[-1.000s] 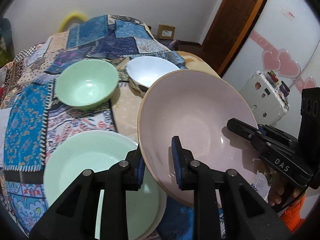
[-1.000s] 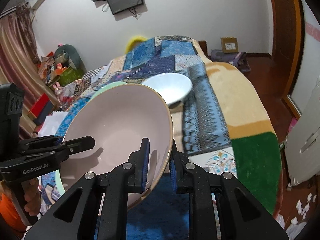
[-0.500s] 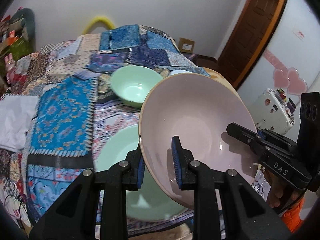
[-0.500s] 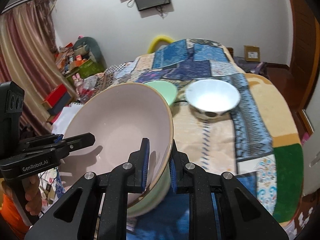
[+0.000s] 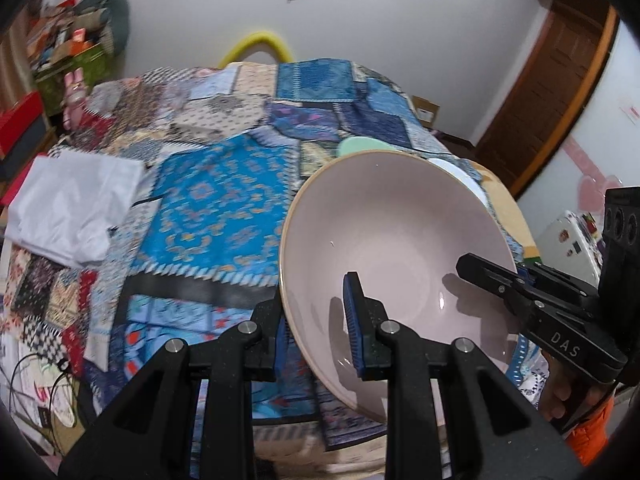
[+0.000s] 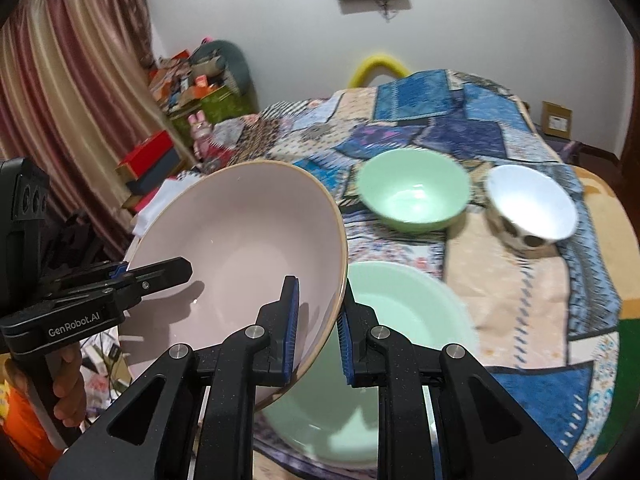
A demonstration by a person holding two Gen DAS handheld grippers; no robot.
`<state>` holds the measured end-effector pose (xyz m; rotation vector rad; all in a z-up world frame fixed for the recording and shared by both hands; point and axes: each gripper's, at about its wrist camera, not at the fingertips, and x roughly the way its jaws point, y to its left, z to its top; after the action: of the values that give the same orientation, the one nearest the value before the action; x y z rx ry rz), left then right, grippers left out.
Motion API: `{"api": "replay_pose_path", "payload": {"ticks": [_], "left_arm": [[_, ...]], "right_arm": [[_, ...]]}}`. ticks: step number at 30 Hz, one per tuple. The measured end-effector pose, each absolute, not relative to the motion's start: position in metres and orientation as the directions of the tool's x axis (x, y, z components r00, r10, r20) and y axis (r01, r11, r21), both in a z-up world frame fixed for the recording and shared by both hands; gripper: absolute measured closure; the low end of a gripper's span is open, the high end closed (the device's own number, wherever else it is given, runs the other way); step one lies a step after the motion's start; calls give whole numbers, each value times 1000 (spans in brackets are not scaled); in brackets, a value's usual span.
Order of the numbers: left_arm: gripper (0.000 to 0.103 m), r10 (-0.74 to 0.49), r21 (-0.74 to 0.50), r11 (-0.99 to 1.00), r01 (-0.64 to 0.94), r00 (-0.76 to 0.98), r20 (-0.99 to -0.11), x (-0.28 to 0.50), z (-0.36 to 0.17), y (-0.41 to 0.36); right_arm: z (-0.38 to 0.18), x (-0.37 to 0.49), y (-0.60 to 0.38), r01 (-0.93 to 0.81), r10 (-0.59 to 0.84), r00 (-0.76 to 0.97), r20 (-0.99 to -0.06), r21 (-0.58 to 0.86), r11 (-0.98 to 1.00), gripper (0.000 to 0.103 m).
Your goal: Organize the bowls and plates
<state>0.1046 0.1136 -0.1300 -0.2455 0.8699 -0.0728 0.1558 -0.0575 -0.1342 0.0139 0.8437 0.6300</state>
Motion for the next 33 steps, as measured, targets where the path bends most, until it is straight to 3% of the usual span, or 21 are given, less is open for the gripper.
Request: {"api": "replay_pose_path", "payload": {"ticks": [15, 33], "left_arm": [[79, -101, -252, 950, -183, 585, -805, 98, -183, 192], [79, -89, -241, 944, -225, 532, -842, 105, -227, 218]], "right_arm": [[-185, 168, 19, -585, 526, 337, -781, 265, 767, 87], [-218, 178, 49, -594, 488, 258, -834, 261, 761, 85]]}}
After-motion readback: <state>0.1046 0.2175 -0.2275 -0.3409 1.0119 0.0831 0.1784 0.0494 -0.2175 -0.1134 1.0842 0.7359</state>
